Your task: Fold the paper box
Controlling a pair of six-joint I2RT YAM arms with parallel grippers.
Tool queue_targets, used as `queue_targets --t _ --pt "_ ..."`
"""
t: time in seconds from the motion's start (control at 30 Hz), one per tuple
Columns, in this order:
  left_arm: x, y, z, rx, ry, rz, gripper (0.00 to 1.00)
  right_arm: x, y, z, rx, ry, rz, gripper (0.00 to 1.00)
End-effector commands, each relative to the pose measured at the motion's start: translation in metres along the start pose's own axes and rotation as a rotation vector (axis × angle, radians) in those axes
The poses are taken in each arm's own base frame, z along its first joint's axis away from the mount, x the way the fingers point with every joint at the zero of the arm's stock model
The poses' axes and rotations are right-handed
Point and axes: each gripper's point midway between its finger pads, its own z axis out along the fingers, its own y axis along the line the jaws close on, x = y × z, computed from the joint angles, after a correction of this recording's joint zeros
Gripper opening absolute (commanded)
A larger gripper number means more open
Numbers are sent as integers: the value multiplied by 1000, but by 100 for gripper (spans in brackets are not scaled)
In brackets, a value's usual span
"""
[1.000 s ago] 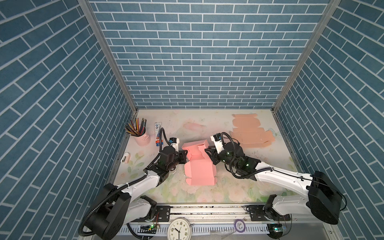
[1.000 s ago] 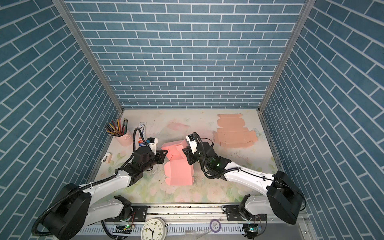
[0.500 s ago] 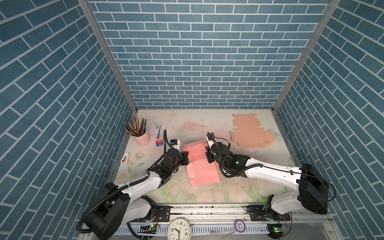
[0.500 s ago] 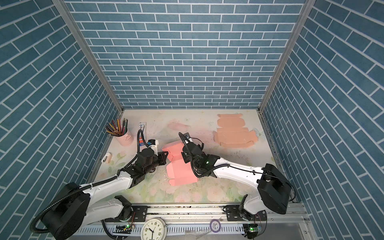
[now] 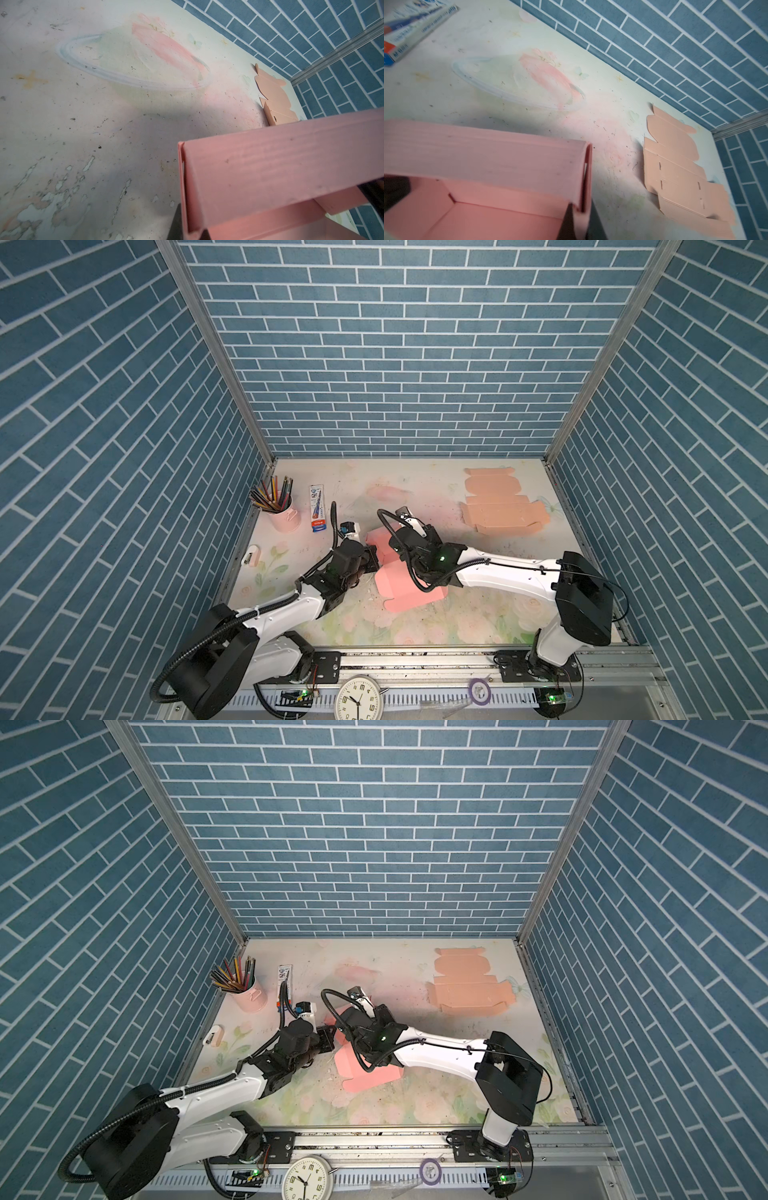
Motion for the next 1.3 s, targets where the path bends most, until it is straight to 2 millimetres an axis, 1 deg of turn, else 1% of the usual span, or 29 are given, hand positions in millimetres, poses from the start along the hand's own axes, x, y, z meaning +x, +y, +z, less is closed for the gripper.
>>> queue_targets --t 0.0,0.1,0.13,0.27,0.43,0.53,0.63,0.7,0.93,0.97,1.07,1.2,1.27 --pt "-21 -32 -7 104 -65 -24 5 5 -2 1 38 26 -45 1" --pt "-21 -33 -7 106 -65 -23 5 6 -3 2 58 34 -60 0" --pt "-21 -34 -7 105 -67 -24 5 6 -3 3 66 36 -63 1" --pt "-22 -35 -8 103 -71 -23 5 6 -5 3 88 32 -67 12" --pt "-22 -34 -8 94 -73 -20 5 5 -9 3 112 28 -70 15" --pt "-21 -35 -9 97 -72 -18 5 5 -11 2 127 25 -74 13" --pt "-21 -36 -9 97 -73 -18 5 6 -12 3 138 26 -83 7" --pt "-21 -36 -8 95 -73 -19 5 7 -12 3 147 29 -94 0" --pt "-19 -38 -7 97 -72 -12 5 9 -10 3 177 35 -121 0" --pt "-19 -37 -7 92 -71 -11 5 8 -10 2 178 30 -121 1" --pt "-19 -35 -7 85 -75 -10 5 4 -8 -2 183 15 -121 10" --pt "-19 -32 -7 73 -78 -6 5 1 -7 -8 168 -5 -103 19" --pt "-20 -31 -8 63 -84 1 5 -2 -5 -14 152 -21 -87 24"
